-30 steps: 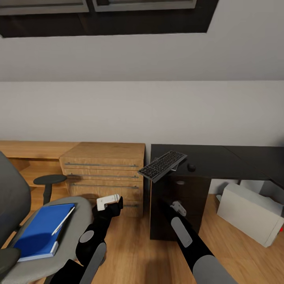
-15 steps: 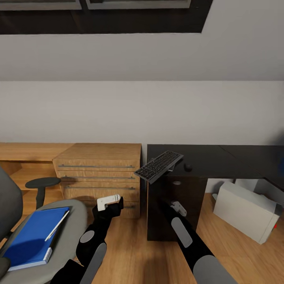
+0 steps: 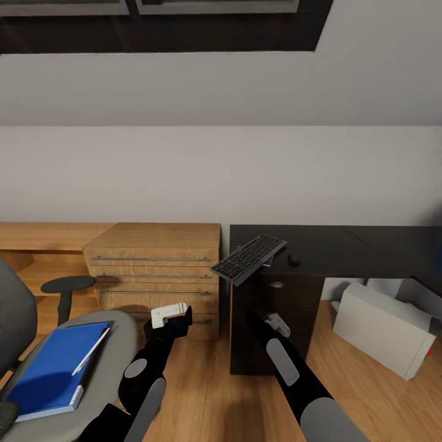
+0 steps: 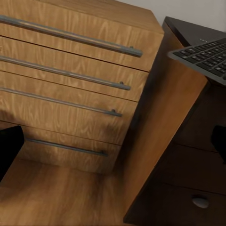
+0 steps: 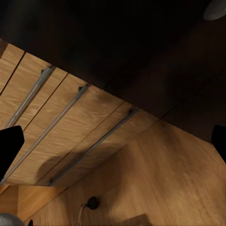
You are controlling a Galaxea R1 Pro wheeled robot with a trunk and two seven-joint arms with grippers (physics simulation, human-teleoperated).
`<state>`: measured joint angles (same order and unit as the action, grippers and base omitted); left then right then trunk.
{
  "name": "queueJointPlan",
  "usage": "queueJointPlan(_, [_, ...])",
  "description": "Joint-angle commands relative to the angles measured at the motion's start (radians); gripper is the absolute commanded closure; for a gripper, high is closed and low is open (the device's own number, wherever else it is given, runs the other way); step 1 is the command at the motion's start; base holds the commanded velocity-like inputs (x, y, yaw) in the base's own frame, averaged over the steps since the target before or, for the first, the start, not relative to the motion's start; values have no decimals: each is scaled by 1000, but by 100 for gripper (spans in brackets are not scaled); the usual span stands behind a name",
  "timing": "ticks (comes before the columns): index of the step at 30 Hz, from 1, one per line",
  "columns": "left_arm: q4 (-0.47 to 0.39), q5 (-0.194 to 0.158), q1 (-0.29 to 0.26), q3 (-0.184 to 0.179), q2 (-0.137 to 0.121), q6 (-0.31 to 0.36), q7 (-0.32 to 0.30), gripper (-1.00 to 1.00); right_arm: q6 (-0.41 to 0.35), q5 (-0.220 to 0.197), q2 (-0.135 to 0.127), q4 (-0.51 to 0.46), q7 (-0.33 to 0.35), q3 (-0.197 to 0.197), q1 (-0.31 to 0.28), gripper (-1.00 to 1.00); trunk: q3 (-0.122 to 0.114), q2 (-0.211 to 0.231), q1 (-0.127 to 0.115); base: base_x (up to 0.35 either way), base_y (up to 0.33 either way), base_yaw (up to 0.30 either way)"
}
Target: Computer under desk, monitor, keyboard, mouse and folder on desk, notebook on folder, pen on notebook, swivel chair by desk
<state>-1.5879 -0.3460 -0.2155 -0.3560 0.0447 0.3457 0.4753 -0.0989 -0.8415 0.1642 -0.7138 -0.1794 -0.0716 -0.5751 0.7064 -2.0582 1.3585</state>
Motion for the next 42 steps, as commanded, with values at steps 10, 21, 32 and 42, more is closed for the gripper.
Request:
queueJointPlan(10, [-1, -8, -1, -5, 0, 3, 8, -100, -2, -7, -1, -1, -7, -2, 0, -100, 1, -1, 0, 0, 174, -168])
queueJointPlan(21, [-1, -8, -1, -6, 1, 3, 8, -100, -2, -7, 0, 7, -6, -2, 0, -100, 1, -1, 0, 0, 13, -259])
queueJointPlan(32, [-1, -7, -1, -6, 0, 4, 8, -100, -3, -8, 0, 13, -5, -3, 0, -100, 2, -1, 0, 0, 78, -134])
queueJointPlan(42, [9, -8, -1, -6, 0, 4, 8, -100, -2, -7, -1, 12, -4, -2, 0, -100, 2, -1, 0, 0, 51, -2])
